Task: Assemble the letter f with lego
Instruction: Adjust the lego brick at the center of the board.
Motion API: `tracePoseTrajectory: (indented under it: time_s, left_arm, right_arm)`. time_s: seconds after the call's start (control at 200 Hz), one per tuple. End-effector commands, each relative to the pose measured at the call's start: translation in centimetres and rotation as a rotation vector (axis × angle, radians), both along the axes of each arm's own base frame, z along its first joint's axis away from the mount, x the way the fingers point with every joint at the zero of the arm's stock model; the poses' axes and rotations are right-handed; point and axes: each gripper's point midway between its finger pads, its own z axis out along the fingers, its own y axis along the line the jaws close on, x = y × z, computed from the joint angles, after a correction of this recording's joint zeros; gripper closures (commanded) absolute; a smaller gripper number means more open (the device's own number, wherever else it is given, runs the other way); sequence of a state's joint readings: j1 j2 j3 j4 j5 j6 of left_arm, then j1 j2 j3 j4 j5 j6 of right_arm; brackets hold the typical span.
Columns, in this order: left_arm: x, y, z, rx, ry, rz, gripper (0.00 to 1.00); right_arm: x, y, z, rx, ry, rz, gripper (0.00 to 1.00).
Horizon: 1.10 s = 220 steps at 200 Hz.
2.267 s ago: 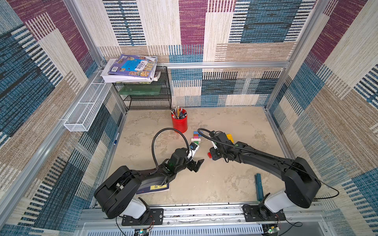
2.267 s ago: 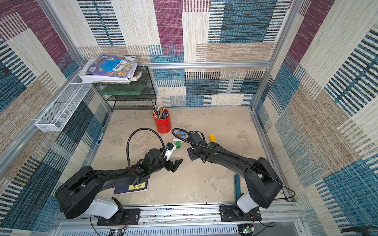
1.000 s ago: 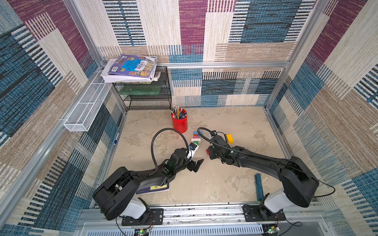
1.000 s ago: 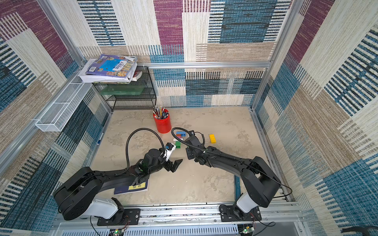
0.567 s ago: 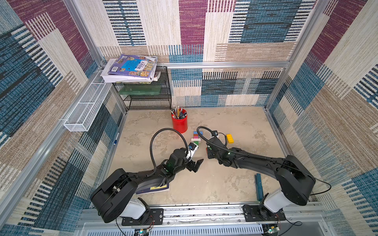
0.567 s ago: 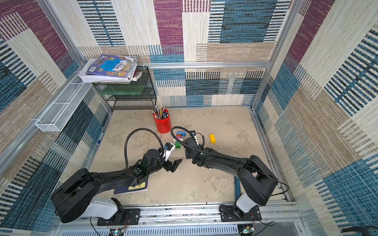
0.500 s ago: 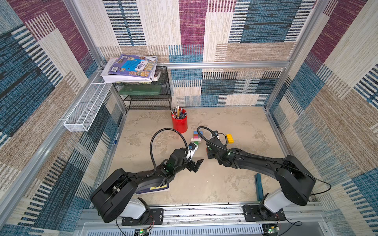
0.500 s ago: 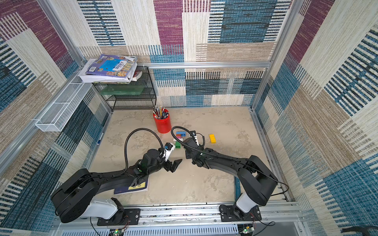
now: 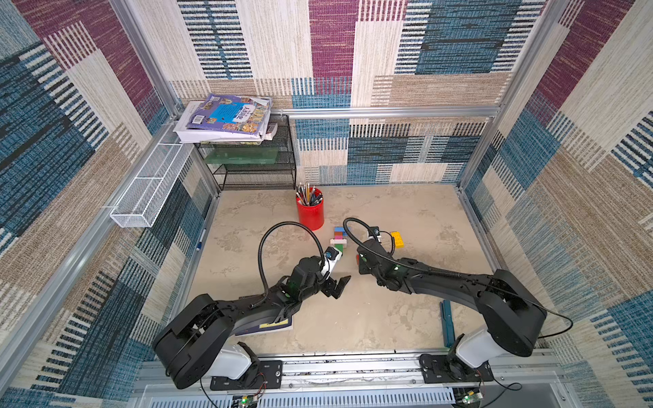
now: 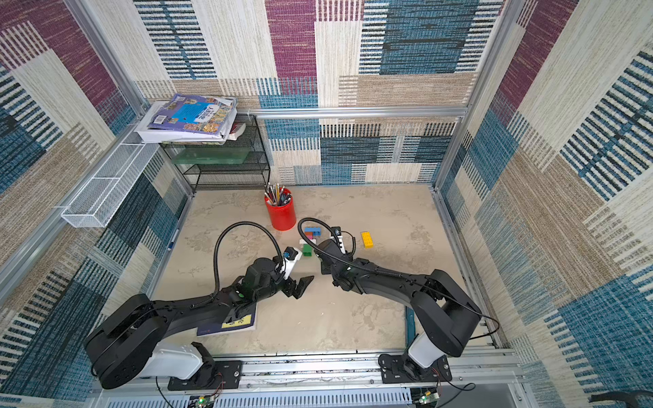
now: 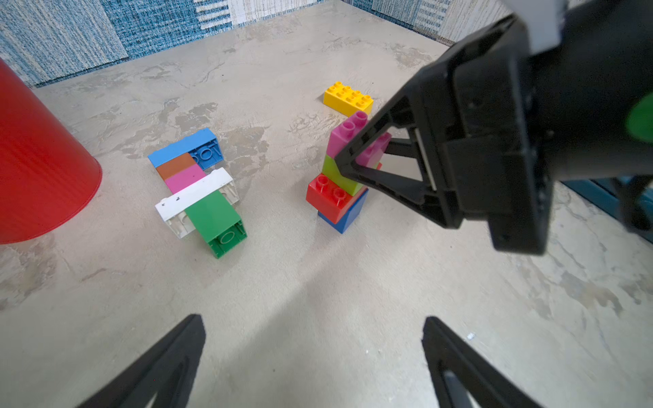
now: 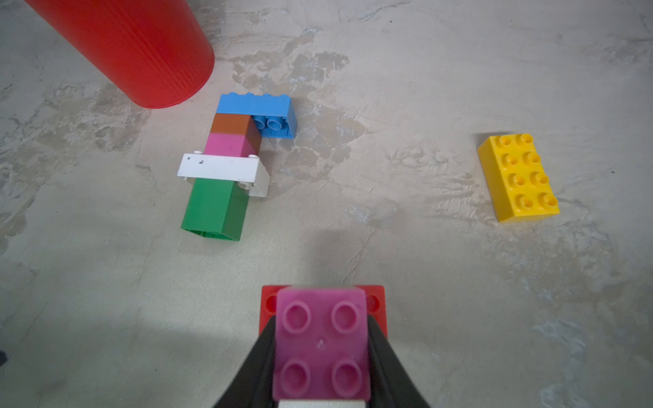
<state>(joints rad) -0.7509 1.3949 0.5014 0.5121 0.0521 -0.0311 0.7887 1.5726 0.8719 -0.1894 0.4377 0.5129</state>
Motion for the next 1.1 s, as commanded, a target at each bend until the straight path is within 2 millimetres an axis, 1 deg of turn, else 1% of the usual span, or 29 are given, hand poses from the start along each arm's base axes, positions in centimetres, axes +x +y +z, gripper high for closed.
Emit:
tracePoseTrajectory:
  time_s: [0.0, 0.185, 0.305, 0.661, 0.791, 0.891, 1.097]
  left_arm:
    - [0.2, 0.0, 0.4, -0.020, 0.012, 0.019, 0.01]
    - [0.2, 0.1, 0.5, -0.021, 0.010, 0.024, 0.01]
    - [0.1, 0.2, 0.6, -0.022, 0.012, 0.024, 0.01]
    - [0.1, 0.6, 0.8, -0.020, 0.006, 0.037, 0.01]
    - [0.1, 0.6, 0.8, -0.020, 0.011, 0.044, 0.01]
    - [0.1, 0.7, 0.8, -0.017, 0.014, 0.047, 0.01]
    - [0.1, 0.8, 0.7, -0.015, 0.019, 0.054, 0.01]
  right_arm:
    - [-6.3, -3.3, -5.6, -0.167, 0.330, 0.071, 0.85]
    - [-6.6, -3.1, -5.6, -0.181, 0.362, 0.103, 0.85]
    - [-6.7, -3.0, -5.9, -0.192, 0.388, 0.116, 0.85]
    - [-6.8, -2.6, -6.1, -0.180, 0.450, 0.120, 0.84]
    - [-6.6, -3.0, -6.1, -0.202, 0.470, 0.100, 0.84]
    - [-6.5, -3.2, -5.8, -0.206, 0.469, 0.088, 0.84]
    - [-6.0, -3.0, -4.9, -0.190, 0.467, 0.093, 0.84]
